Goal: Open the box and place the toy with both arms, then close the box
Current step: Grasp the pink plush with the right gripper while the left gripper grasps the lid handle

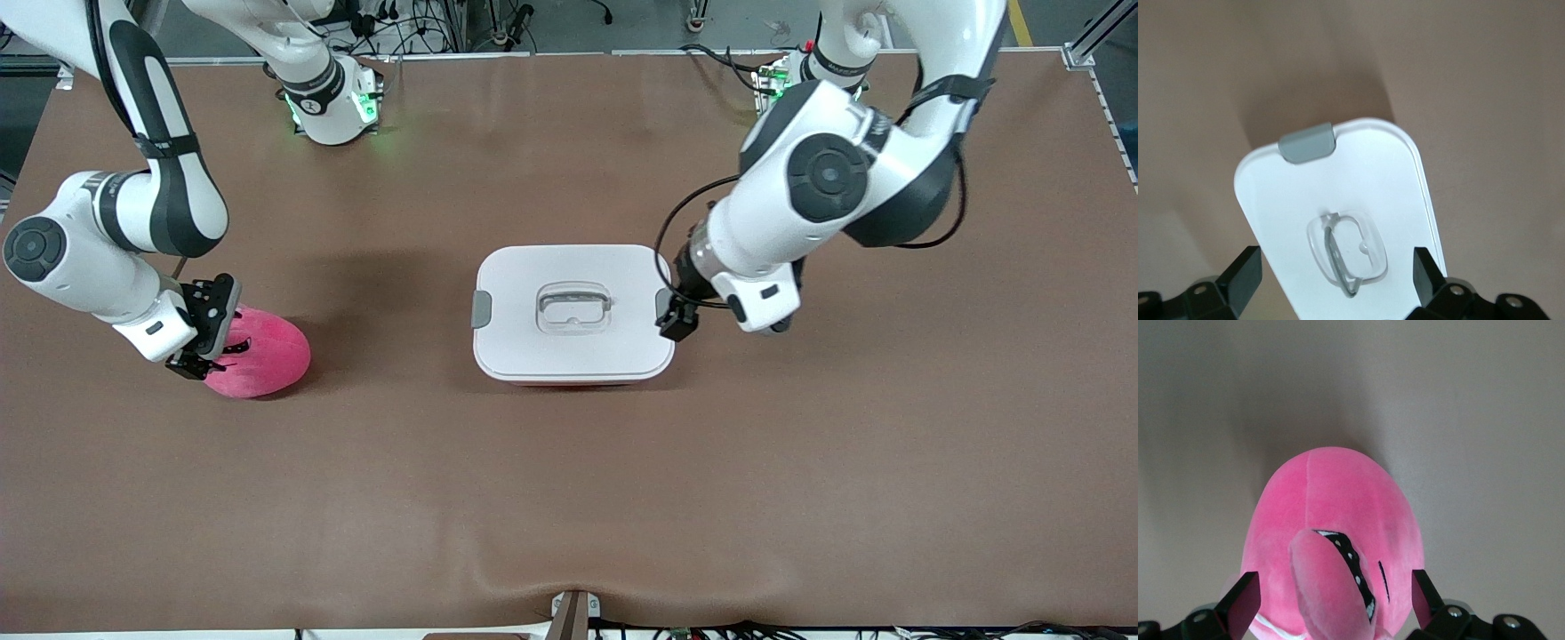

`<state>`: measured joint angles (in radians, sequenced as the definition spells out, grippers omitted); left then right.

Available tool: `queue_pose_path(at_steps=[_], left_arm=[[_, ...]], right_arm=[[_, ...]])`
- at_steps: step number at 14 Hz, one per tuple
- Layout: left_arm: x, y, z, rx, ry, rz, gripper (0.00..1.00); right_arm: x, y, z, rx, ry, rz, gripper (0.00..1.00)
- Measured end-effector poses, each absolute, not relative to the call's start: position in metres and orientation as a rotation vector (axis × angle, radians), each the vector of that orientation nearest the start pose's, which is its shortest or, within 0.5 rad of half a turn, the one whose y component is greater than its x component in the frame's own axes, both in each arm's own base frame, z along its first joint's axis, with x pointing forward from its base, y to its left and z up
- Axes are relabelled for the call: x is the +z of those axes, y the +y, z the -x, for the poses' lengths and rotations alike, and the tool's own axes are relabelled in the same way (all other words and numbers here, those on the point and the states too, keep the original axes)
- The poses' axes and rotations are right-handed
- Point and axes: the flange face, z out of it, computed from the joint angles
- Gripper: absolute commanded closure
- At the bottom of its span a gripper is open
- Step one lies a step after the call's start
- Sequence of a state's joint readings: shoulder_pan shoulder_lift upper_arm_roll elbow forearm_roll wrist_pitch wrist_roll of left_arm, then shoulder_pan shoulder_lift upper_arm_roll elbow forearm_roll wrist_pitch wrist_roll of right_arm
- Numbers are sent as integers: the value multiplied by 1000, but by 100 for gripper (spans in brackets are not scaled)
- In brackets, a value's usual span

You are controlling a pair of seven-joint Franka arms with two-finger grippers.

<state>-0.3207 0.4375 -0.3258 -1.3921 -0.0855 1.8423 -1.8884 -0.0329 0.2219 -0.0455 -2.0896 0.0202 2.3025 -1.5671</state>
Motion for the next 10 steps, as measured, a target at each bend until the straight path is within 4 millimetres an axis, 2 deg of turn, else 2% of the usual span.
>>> queue_pose_path(at_steps=[1,2,7,10], left_arm=[[465,-401,-564,298,-1977,2546,0],[458,-413,-561,286,-2014,2523,0],[425,-455,-550,225,-2152,2444,0],[421,-472,-539,162,-2201,2394,0]], right_arm=[[317,-41,-575,4,-2120,2304,86],[317,-37,-575,4,-2128,2296,100],[316,-36,-575,4,-2127,2294,100],[325,-37,-581,-21,-2156,2284,100]])
